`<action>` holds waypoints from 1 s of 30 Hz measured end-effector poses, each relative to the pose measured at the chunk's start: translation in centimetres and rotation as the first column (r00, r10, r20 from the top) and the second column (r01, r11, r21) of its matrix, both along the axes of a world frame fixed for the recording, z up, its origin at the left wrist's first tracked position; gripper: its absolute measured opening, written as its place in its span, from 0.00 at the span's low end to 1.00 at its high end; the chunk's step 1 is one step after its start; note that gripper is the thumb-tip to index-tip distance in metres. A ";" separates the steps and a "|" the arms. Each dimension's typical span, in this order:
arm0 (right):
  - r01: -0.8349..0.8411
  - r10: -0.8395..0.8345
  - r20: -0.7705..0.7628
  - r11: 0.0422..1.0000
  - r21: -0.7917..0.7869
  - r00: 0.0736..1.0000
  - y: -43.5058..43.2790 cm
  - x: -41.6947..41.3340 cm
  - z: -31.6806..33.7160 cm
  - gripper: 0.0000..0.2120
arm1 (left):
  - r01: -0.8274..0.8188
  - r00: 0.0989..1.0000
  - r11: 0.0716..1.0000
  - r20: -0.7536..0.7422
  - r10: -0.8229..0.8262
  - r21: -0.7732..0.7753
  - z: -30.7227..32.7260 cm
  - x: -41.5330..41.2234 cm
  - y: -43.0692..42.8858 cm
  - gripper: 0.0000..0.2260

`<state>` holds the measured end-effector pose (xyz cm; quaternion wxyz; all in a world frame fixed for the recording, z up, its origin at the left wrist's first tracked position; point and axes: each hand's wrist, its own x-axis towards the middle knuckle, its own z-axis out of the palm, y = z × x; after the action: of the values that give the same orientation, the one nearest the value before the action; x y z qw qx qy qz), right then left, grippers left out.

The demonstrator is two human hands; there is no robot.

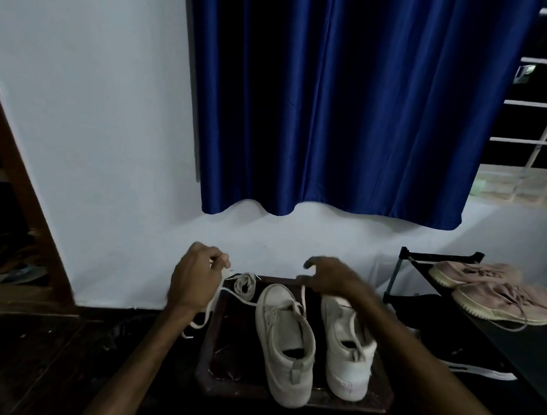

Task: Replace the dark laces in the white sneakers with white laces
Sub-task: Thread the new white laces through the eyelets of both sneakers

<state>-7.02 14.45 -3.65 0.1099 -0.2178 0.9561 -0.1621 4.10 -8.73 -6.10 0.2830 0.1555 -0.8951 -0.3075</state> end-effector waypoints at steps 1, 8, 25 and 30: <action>0.001 -0.002 0.012 0.999 0.044 1.000 0.5 0.0 2.0 0.22 | 0.012 1.000 1.000 -0.004 -0.011 0.002 1.2 0.2 0.4 0.11; 0.000 0.135 0.267 0.893 -0.450 0.954 2.3 2.0 14.0 0.14 | 0.320 0.947 0.779 -0.156 -0.282 0.539 10.4 1.1 3.6 0.12; 0.426 0.178 0.483 0.280 -0.860 0.858 -1.0 3.0 0.0 0.16 | -0.147 0.879 0.723 0.424 -0.218 0.676 -19.5 6.3 -2.7 0.13; 0.381 0.047 0.422 0.352 -0.855 0.905 -0.9 2.3 -2.4 0.13 | -0.170 0.936 0.653 0.329 -0.129 0.738 -20.4 7.0 -1.2 0.16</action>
<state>-4.69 13.52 -6.01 0.1319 -0.1050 0.6755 -0.7179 11.10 -9.96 -26.51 0.0306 0.3218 -0.7186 -0.6158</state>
